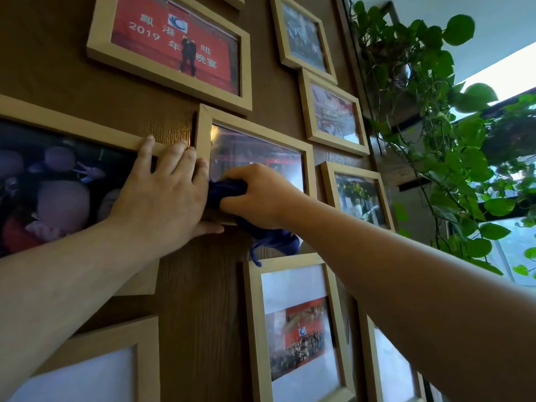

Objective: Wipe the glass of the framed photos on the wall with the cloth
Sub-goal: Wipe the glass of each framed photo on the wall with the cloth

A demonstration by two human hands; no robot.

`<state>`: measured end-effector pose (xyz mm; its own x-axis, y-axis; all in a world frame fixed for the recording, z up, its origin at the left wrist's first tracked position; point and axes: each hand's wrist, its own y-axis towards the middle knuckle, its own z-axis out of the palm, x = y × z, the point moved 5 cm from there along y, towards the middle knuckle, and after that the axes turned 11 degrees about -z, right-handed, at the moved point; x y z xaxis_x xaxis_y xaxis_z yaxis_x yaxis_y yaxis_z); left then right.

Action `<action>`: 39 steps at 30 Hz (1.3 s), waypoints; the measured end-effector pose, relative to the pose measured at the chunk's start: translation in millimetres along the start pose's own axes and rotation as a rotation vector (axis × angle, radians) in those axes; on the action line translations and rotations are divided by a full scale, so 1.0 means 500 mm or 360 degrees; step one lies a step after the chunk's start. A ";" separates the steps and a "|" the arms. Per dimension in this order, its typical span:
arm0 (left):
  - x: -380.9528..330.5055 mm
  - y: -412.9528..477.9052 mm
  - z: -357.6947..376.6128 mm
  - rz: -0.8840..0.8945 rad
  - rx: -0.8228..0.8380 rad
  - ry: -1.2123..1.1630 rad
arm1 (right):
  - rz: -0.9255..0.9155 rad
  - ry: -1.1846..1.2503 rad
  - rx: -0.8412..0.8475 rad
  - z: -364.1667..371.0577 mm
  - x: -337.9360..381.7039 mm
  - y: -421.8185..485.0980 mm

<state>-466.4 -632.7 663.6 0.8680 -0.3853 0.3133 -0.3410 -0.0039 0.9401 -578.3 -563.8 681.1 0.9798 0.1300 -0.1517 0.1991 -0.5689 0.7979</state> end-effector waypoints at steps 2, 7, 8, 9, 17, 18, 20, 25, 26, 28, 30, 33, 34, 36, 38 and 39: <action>-0.001 0.000 -0.002 -0.0002 -0.0020 0.0020 | 0.0001 -0.0006 0.0043 -0.002 0.000 -0.001; -0.002 0.003 -0.001 -0.0003 -0.0019 0.0031 | 0.0054 -0.0007 0.0163 -0.007 -0.038 -0.034; -0.003 0.002 -0.001 0.0009 -0.0025 0.0024 | 0.0071 -0.0003 0.0156 -0.009 -0.049 -0.042; -0.004 0.002 -0.002 0.0021 -0.0035 0.0013 | 0.0091 -0.0011 0.0144 -0.012 -0.061 -0.050; -0.006 0.000 -0.002 0.0018 -0.0050 0.0058 | 0.0324 -0.0245 0.0099 -0.043 -0.168 -0.112; -0.007 0.000 -0.004 0.0016 -0.0044 0.0072 | 0.0339 -0.0305 0.0092 -0.047 -0.178 -0.120; -0.006 -0.001 -0.006 0.0014 -0.0014 0.0096 | 0.0338 -0.0492 0.0068 -0.050 -0.192 -0.137; 0.015 -0.018 -0.037 0.0075 0.0006 0.0050 | 0.0302 -0.0705 -0.0143 -0.045 -0.170 -0.172; 0.027 -0.023 -0.047 0.0092 0.0006 0.0046 | 0.0285 -0.0702 -0.0192 -0.044 -0.154 -0.175; 0.066 -0.033 -0.067 0.0108 0.0004 0.0060 | 0.0210 -0.0697 -0.0270 -0.041 -0.111 -0.169; 0.114 -0.040 -0.080 0.0120 -0.0003 0.0073 | 0.0135 -0.0703 -0.0321 -0.041 -0.063 -0.155; 0.200 -0.058 -0.087 0.0144 0.0005 0.0120 | 0.0044 -0.0705 -0.0372 -0.035 0.014 -0.119; 0.231 -0.068 -0.089 0.0138 0.0011 0.0145 | 0.0010 -0.0701 -0.0384 -0.029 0.042 -0.104; 0.286 -0.091 -0.087 0.0112 0.0039 0.0167 | -0.0051 -0.0682 -0.0395 -0.016 0.093 -0.074; 0.335 -0.116 -0.083 0.0097 0.0081 0.0182 | -0.0086 -0.0642 -0.0390 0.000 0.140 -0.044; 0.356 -0.128 -0.080 0.0085 0.0100 0.0186 | -0.0099 -0.0621 -0.0387 0.009 0.161 -0.030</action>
<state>-275.8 -664.0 664.6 0.8828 -0.2767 0.3796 -0.4066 -0.0454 0.9125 -502.2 -548.4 654.2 0.9089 -0.1840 -0.3743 0.2932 -0.3564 0.8871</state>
